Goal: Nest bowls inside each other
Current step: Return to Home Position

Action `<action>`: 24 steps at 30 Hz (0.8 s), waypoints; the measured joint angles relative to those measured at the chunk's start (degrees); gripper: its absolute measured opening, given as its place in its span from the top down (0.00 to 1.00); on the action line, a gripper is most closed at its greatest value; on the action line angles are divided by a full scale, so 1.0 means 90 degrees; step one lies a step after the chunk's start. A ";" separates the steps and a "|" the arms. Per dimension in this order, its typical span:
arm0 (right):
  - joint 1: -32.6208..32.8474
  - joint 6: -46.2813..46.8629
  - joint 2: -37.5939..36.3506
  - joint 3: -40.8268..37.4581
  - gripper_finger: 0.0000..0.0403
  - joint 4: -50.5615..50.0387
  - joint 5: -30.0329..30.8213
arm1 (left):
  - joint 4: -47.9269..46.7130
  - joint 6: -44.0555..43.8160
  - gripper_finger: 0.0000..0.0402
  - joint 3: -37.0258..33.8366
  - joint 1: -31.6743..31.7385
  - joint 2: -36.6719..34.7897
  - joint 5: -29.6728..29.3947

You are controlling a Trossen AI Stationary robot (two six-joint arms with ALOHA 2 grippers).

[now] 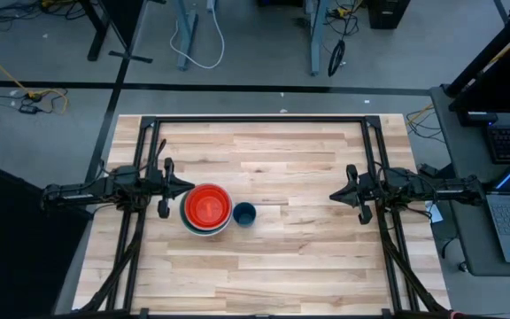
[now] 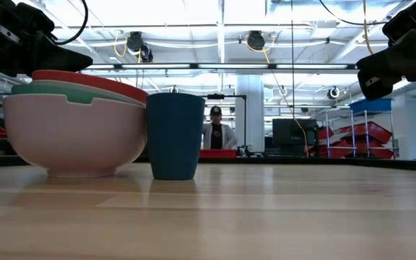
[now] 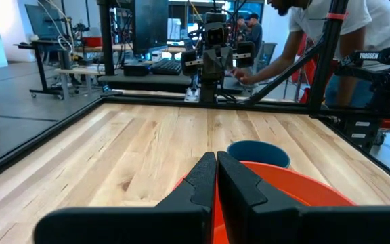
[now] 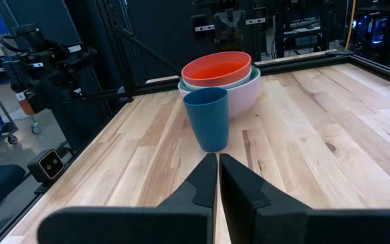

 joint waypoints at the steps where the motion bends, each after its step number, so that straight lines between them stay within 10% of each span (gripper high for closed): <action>1: 0.0002 0.0000 0.0002 0.0000 1.00 -0.0002 0.0000 | 0.0000 0.0000 1.00 0.0000 -0.0002 0.0001 0.0002; 24: 0.0000 0.0000 0.0002 0.0000 1.00 -0.0002 -0.0002 | 0.0001 0.0000 1.00 0.0000 -0.0002 0.0000 0.0049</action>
